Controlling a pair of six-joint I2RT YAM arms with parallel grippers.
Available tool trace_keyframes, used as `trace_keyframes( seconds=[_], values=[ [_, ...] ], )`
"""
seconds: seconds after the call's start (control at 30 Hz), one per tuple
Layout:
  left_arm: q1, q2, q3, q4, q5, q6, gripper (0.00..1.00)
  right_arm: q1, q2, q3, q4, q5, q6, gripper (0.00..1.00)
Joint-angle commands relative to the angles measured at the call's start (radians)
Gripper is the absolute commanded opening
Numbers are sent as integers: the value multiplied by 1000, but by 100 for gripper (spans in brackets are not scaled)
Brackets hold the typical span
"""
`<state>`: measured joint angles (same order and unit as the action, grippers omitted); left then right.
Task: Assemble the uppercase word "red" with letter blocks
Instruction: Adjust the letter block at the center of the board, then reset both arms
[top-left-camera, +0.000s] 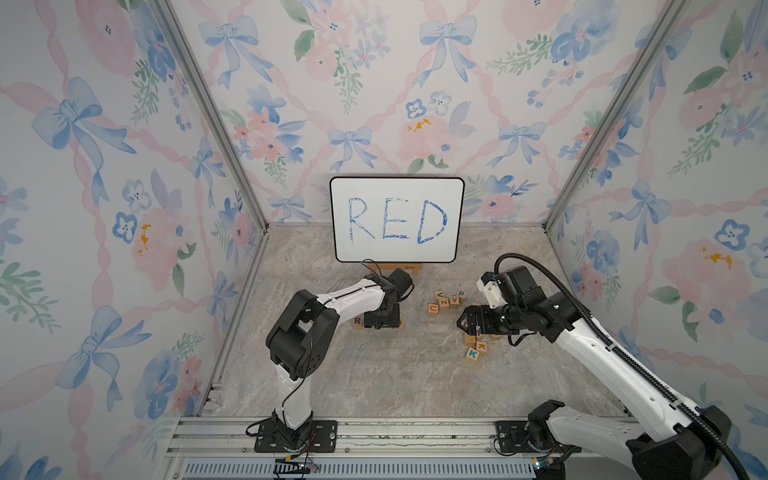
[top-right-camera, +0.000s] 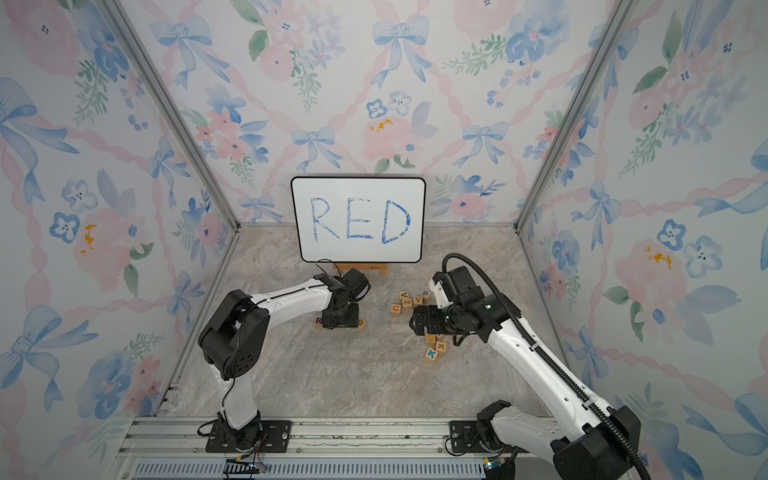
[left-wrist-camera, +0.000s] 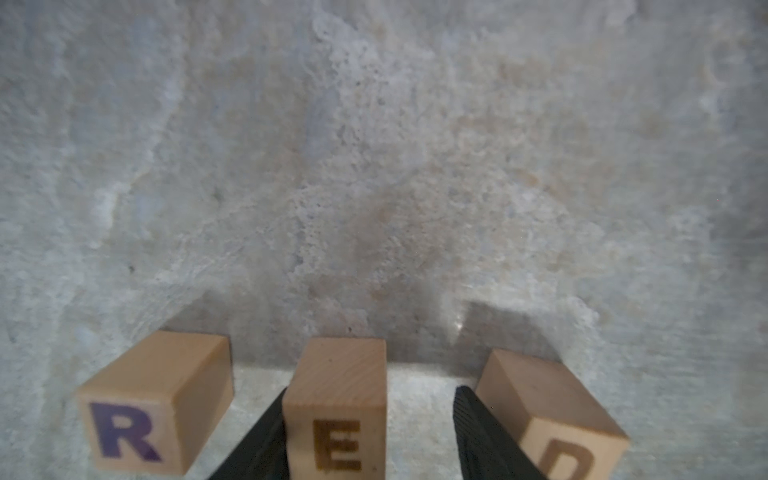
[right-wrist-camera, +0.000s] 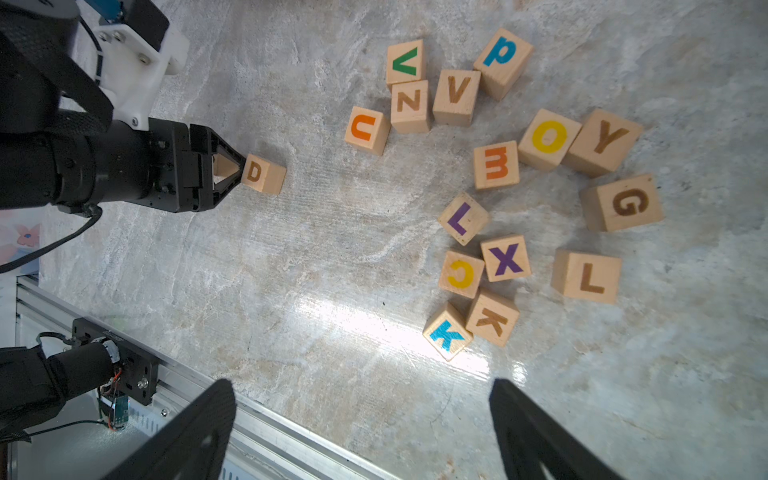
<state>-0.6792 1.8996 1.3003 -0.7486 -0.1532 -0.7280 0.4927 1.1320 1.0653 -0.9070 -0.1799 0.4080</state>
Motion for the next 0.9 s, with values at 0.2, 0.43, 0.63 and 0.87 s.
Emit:
trace_keyframes(
  seconds=[0.2,0.43,0.63,0.87],
  values=[
    [30,-156,-12,8,-137,53,70,-30,44,104,-40,51,-63,97],
    [140,-468,-179,240,-277,165,98,-216,102,122,45,215,-155,97],
    [352,-749,-537,632,-300,222,98,-390,0,-218,514,304,-236,97],
    [448,-949,-921,1141,-442,430,98,-478,-5,-458,988,303,-330,97]
  ],
)
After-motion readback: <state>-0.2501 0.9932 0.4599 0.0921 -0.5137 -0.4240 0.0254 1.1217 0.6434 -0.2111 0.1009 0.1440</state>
